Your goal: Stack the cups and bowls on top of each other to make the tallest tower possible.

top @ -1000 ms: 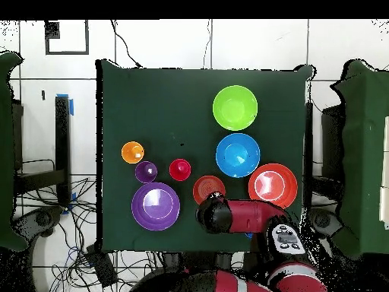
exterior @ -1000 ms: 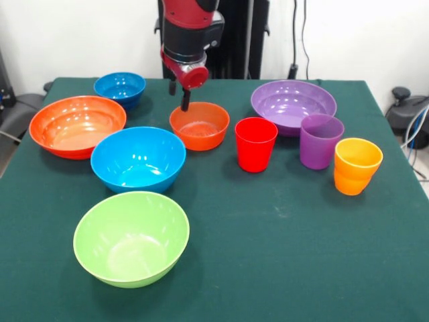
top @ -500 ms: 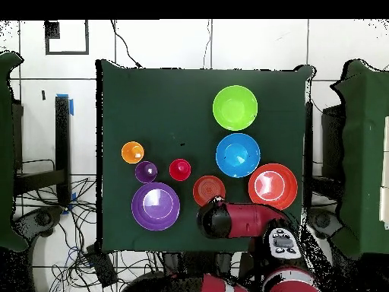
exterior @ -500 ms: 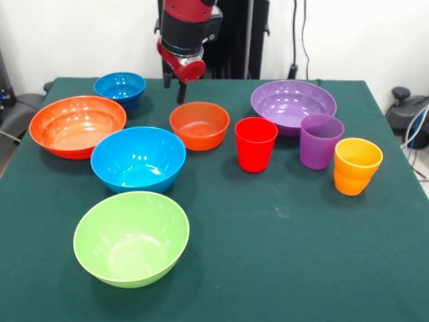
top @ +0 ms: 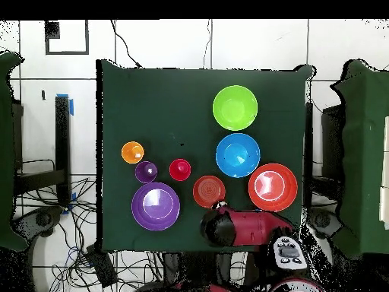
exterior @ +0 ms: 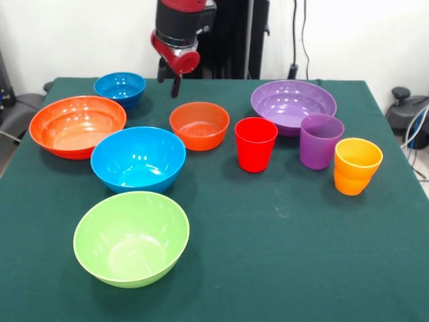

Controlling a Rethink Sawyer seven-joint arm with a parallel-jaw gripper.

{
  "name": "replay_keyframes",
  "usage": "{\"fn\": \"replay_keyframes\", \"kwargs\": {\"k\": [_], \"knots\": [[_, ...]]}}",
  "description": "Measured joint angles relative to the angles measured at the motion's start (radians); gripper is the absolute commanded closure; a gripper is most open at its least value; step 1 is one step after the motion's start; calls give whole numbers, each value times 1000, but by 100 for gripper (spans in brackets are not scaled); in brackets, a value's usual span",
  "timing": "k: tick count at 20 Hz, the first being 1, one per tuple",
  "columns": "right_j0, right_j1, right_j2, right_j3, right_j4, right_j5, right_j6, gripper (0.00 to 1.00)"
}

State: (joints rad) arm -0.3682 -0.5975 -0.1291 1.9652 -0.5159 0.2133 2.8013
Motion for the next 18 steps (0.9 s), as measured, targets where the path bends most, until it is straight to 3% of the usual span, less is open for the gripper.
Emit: {"fn": "replay_keyframes", "kwargs": {"k": [9, 18], "knots": [[-51, 0, -25, 26, -61, -106, 0, 0], [-29, 96, -125, 25, -90, -208, 0, 0]]}}
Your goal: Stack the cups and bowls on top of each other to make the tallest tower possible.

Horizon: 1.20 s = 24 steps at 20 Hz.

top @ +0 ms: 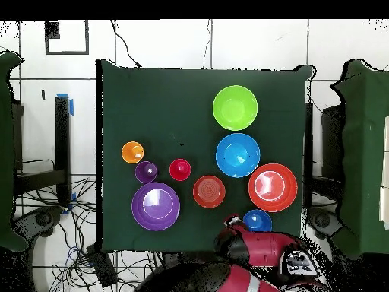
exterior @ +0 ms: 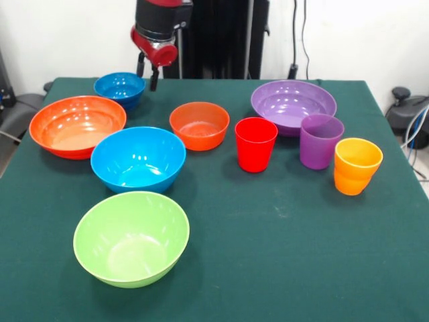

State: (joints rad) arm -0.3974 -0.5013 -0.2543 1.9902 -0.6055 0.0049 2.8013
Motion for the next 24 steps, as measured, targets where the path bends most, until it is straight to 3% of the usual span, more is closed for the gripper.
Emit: {"fn": "replay_keyframes", "kwargs": {"k": [12, 24], "knots": [[141, 191, -123, -1, 45, -185, 0, 0], [121, 208, -133, -1, 48, -189, 0, 0]]}}
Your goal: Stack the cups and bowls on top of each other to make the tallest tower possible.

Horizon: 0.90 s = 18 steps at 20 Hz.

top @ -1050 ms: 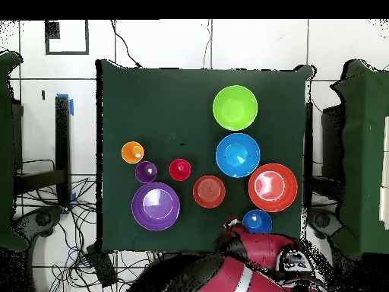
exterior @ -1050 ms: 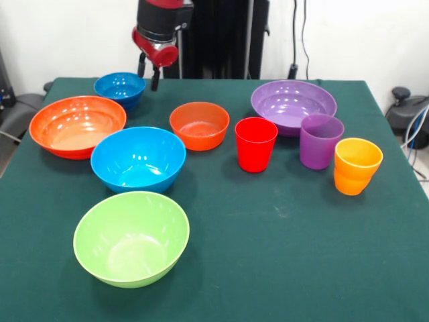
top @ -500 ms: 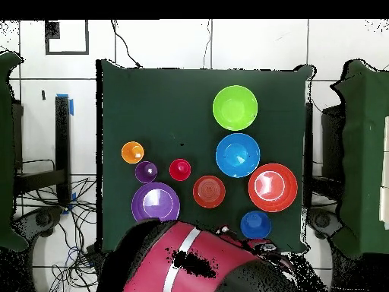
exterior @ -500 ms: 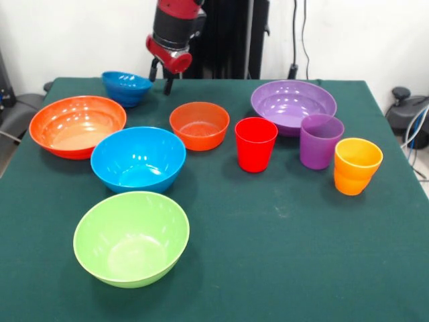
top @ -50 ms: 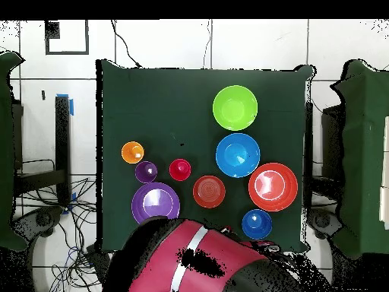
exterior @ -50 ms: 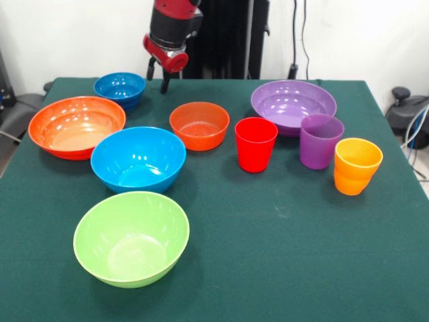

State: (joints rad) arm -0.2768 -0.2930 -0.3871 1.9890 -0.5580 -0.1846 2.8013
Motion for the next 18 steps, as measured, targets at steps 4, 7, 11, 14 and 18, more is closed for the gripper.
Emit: {"fn": "replay_keyframes", "kwargs": {"k": [4, 7, 11, 14, 18], "knots": [[0, 0, -5, 0, 0, 0, 0, 0], [-5, -4, -4, 0, -1, 0, 0, 0], [-40, -30, -1, 0, -8, 0, 0, 0], [-64, -50, 2, 0, -12, 0, 0, 0], [-95, -74, 11, 0, -19, 0, 0, 0]]}}
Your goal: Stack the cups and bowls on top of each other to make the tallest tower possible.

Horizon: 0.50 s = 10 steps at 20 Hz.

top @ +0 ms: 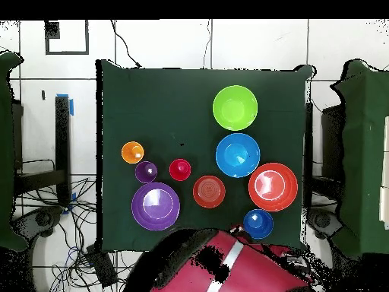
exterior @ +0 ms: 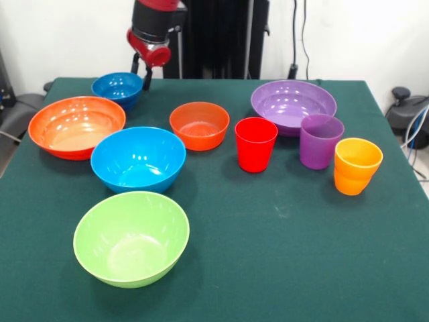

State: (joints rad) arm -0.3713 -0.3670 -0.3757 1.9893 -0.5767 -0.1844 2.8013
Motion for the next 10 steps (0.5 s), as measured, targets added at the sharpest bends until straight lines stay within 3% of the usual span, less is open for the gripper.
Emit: {"fn": "replay_keyframes", "kwargs": {"k": [10], "knots": [[-62, -60, 36, 4, -13, 20, 0, 0]]}}
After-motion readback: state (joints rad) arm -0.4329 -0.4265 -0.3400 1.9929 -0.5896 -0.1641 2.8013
